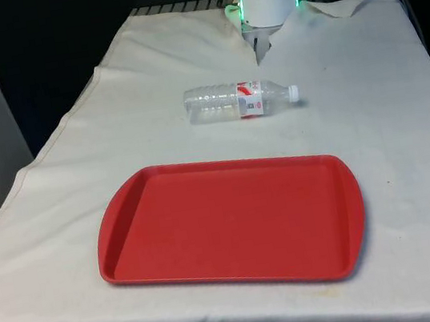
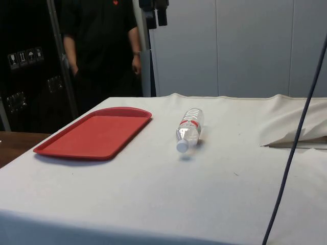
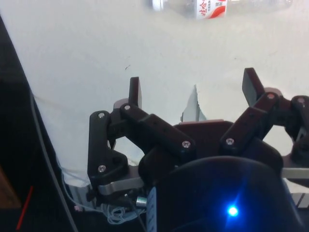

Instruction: Place the bottle upright on the tray.

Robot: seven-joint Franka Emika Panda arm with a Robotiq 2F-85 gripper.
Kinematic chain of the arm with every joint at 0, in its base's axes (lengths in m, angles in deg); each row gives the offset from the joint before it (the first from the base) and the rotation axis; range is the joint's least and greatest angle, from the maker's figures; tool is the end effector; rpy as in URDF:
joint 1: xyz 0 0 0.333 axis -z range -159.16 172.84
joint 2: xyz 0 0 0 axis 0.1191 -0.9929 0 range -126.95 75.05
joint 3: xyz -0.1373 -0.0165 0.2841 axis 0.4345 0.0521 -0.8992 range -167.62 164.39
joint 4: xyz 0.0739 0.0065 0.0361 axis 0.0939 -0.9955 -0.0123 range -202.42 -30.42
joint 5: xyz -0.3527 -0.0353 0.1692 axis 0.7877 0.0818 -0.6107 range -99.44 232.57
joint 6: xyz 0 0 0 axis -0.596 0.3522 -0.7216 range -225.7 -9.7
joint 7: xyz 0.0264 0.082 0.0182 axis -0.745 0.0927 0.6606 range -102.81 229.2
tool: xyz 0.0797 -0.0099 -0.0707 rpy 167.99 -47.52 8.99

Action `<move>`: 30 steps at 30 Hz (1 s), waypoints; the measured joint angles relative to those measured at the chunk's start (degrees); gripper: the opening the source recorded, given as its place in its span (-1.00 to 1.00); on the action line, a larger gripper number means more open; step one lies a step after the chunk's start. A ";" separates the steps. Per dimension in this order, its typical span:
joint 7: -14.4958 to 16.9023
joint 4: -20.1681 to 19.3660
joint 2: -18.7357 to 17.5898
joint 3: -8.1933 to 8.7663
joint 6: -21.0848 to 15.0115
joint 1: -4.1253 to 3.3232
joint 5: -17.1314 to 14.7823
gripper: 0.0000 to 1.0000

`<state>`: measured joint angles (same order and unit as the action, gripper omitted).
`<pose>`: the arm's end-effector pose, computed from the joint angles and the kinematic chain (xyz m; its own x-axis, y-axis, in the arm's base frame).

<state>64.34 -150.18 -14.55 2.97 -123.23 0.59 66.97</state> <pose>0.4932 0.0123 0.4821 0.9986 0.0532 0.0026 0.0533 -0.9985 -0.0091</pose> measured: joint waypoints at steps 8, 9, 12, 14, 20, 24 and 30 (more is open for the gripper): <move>-0.57 -2.75 2.46 -0.74 -2.12 0.00 1.03 1.00; -0.57 -2.75 2.46 -0.74 -2.12 0.00 1.03 1.00; -0.80 -4.30 3.78 -1.15 -3.55 0.00 1.49 1.00; -0.92 -4.93 4.35 -1.26 -4.18 0.00 1.83 1.00; -1.26 -6.88 6.02 -1.89 -5.96 0.00 2.52 1.00; -1.60 -8.71 7.56 -2.35 -7.68 0.00 3.27 1.00; -1.78 -10.31 8.59 -2.98 -9.57 0.00 3.84 1.00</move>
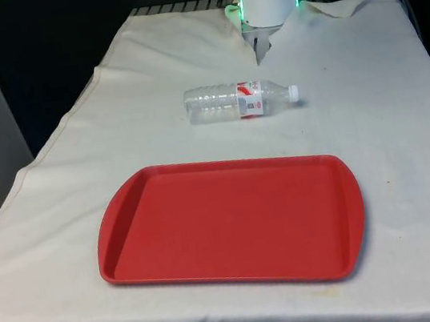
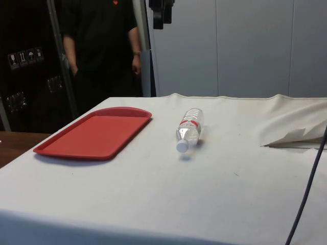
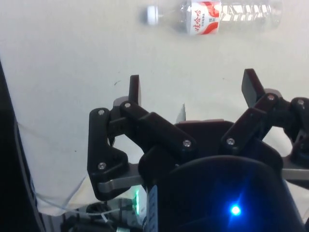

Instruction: Place the bottle upright on the tray.

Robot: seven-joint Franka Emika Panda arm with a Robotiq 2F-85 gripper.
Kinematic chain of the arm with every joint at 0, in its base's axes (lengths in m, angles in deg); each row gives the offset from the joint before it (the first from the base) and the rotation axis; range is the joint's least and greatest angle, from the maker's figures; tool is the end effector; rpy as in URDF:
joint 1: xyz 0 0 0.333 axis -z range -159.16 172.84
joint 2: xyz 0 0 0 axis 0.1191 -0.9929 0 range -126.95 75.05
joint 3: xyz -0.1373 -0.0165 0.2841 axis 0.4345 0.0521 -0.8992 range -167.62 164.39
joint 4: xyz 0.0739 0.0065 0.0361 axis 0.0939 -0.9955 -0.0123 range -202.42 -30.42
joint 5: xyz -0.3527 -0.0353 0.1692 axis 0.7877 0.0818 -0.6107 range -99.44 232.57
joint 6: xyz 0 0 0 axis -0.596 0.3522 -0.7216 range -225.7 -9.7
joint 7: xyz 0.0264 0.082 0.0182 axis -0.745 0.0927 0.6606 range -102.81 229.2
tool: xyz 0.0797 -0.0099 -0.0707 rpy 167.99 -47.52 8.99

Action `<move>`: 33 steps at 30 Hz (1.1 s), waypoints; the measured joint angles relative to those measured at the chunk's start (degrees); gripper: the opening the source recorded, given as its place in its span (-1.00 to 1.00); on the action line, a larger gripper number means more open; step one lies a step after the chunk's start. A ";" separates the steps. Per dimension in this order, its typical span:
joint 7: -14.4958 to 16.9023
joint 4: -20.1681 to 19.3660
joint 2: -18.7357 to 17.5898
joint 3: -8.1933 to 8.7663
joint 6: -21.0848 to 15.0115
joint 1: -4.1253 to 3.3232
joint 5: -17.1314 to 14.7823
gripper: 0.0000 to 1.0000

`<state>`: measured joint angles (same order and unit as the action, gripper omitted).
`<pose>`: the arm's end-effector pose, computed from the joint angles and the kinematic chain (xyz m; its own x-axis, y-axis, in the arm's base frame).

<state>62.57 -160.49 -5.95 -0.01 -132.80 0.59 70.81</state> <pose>0.4547 0.0331 0.4831 0.9843 0.1088 0.1393 0.1018 -0.9932 0.0566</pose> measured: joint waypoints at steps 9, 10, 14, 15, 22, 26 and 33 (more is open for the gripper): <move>0.11 -1.55 0.06 -0.97 -2.12 0.00 0.52 1.00; 0.34 -1.95 -0.06 -1.20 -2.69 0.00 0.57 1.00; 0.86 -2.58 -0.52 -1.49 -3.78 0.00 0.57 1.00; 0.86 -2.58 -0.52 -1.49 -3.78 0.00 0.57 1.00; 2.23 -3.55 -1.32 -1.78 -5.21 0.00 0.57 1.00; 3.15 -4.30 -1.66 -1.78 -6.25 0.00 0.57 1.00; 4.76 -4.81 -2.52 -1.78 -6.76 0.00 0.63 1.00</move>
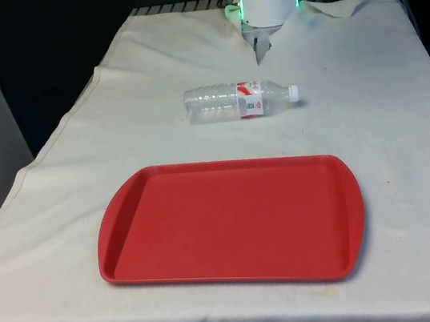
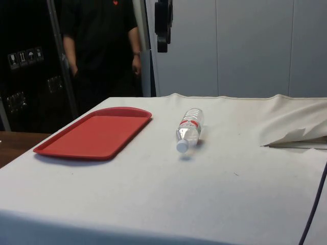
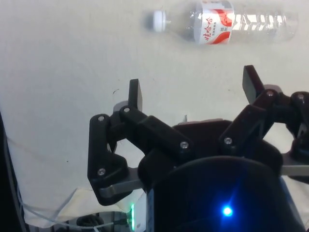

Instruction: Place the bottle upright on the tray.

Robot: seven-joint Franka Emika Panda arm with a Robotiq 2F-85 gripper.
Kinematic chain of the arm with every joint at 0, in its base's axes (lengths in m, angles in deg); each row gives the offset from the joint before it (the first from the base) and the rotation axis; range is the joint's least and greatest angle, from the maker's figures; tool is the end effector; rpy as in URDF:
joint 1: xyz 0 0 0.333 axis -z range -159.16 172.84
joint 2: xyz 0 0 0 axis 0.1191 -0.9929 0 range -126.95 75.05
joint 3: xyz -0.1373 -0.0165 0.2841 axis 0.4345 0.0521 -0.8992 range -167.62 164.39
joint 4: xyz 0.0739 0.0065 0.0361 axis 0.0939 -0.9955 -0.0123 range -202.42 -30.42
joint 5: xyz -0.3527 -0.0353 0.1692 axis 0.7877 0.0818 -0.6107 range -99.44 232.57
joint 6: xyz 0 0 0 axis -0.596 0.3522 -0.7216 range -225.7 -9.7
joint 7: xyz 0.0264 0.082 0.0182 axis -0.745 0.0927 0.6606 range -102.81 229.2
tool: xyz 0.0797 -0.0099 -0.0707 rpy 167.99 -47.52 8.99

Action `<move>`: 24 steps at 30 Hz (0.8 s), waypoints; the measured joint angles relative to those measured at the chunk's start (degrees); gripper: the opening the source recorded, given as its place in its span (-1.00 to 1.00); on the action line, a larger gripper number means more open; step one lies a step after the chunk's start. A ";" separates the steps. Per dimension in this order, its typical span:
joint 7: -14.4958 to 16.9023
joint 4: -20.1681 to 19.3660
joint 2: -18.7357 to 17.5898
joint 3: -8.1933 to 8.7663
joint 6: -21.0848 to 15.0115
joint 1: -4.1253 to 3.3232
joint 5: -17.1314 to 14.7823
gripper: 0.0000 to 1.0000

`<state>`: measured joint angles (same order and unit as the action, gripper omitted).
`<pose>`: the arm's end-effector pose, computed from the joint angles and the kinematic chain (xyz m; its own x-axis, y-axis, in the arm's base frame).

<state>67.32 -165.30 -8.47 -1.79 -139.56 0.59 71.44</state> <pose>0.4531 0.0487 0.4349 0.9645 0.2342 0.1223 0.2253 -0.9708 0.0825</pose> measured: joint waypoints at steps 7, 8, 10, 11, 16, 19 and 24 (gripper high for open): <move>1.38 -0.74 -0.63 0.00 -0.92 0.00 0.11 1.00; 1.83 -0.92 -0.92 0.00 -1.15 0.00 0.17 1.00; 2.06 -0.97 -1.03 0.00 -1.26 0.00 0.23 1.00; 2.29 -1.03 -1.20 0.00 -1.38 0.00 0.29 1.00; 3.38 -1.32 -1.89 0.11 -1.66 0.11 1.09 1.00; 3.84 -1.43 -1.95 0.17 -1.78 0.11 1.26 1.00; 5.67 -1.83 -2.41 0.57 -2.35 0.23 1.83 1.00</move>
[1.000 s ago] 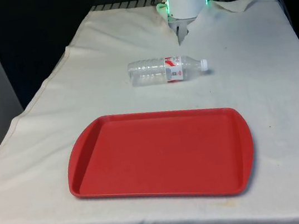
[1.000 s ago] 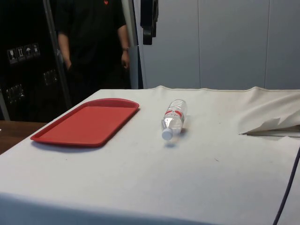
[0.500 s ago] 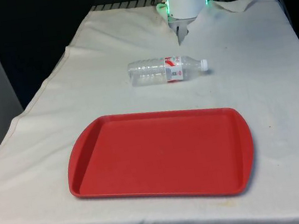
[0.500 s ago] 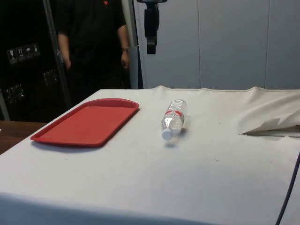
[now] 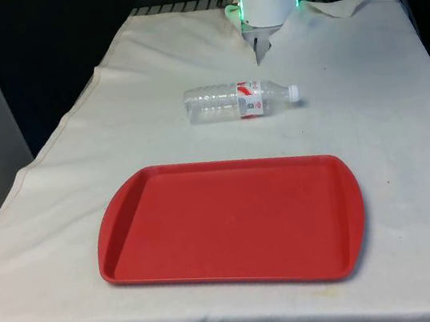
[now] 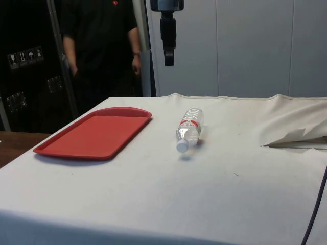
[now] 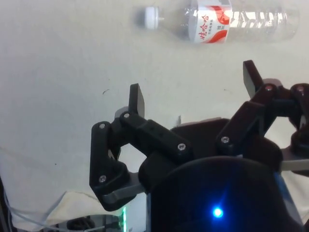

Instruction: Place the bottle upright on the tray.

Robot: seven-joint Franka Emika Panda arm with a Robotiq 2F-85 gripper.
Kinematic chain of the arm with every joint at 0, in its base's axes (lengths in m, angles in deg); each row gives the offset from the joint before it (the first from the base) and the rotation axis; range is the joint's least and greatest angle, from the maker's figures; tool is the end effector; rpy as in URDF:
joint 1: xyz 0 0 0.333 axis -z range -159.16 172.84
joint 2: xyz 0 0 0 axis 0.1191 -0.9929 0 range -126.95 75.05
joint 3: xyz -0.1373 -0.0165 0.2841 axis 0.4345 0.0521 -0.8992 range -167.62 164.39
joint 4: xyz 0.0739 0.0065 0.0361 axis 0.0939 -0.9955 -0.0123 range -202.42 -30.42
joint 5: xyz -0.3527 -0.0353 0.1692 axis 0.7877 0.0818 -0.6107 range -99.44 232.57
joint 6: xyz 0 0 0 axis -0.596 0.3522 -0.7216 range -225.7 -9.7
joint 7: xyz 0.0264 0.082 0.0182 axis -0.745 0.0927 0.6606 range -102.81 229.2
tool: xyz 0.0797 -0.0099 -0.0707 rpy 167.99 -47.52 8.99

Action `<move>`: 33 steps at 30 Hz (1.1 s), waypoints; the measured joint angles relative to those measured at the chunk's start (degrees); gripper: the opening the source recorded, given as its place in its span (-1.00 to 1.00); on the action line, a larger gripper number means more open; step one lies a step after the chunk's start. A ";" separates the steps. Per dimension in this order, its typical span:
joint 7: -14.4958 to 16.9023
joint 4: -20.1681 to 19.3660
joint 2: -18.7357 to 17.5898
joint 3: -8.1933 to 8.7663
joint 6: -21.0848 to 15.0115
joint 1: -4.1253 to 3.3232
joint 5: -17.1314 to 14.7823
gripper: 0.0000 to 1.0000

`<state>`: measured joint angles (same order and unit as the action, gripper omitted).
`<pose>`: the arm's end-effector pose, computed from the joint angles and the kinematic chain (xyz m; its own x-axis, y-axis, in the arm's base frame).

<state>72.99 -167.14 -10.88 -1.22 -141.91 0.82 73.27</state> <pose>0.4537 0.0421 0.4049 0.9379 0.3384 0.0762 0.3297 -0.9379 0.1077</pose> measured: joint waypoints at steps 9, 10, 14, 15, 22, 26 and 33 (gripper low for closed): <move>3.15 -0.80 -0.11 0.63 -1.09 0.00 0.46 1.00; 3.50 -0.92 -0.17 0.74 -1.20 0.00 0.52 1.00; 4.30 -1.15 -0.17 0.86 -1.55 0.00 0.52 1.00; 4.64 -1.26 -0.17 0.92 -1.72 0.00 0.57 1.00; 7.33 -1.83 -0.17 1.49 -2.41 0.06 0.57 1.00; 9.28 -2.06 -0.34 1.89 -2.86 0.06 0.57 1.00; 12.03 -2.06 -0.63 2.52 -2.92 0.06 0.57 1.00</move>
<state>85.03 -169.20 -11.51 1.31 -144.83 0.88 73.84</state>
